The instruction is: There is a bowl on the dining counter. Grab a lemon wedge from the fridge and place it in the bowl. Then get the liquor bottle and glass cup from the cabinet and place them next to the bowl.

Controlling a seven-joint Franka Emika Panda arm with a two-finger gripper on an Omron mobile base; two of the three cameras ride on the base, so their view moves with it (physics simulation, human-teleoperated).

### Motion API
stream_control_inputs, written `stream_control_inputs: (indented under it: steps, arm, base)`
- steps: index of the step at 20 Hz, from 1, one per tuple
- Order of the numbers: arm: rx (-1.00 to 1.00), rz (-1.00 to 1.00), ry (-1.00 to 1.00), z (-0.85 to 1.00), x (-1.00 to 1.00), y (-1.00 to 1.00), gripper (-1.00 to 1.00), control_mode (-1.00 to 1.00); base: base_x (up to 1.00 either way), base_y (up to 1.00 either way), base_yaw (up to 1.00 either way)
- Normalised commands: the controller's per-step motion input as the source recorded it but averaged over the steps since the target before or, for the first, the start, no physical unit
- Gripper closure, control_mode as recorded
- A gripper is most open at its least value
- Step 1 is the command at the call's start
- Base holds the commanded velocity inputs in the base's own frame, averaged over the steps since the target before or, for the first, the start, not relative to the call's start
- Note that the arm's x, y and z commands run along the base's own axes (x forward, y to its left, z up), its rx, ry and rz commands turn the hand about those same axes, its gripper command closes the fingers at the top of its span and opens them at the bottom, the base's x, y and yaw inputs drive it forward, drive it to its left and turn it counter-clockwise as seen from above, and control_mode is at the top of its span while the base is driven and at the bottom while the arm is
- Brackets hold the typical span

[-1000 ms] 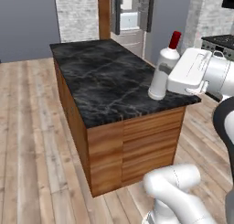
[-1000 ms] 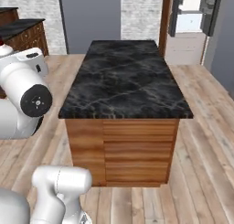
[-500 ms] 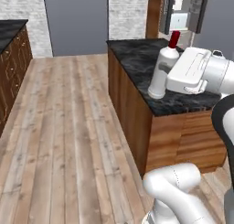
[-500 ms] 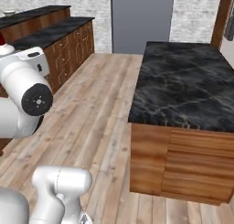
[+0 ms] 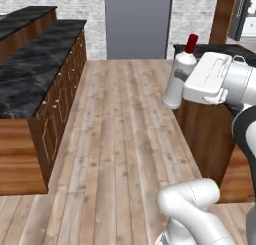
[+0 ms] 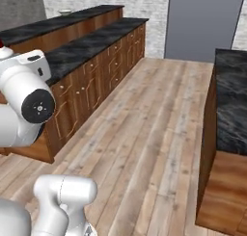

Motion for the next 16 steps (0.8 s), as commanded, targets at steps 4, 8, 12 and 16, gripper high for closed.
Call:
stream_control_inputs:
  steps: [4, 8, 12, 16]
  arm:
    - [0.00, 0.00, 0.00, 0.00, 0.00, 0.00, 1.00, 1.00]
    - [0.00, 0.00, 0.00, 0.00, 0.00, 0.00, 1.00, 1.00]
    - [0.00, 0.00, 0.00, 0.00, 0.00, 0.00, 1.00, 1.00]
    - [0.00, 0.00, 0.00, 0.00, 0.00, 0.00, 1.00, 1.00]
  base:
    - [0.64, 1.00, 0.13]
    - [0.43, 1.00, 0.03]
    - [0.28, 1.00, 0.00]
    - [0.20, 1.00, -0.02]
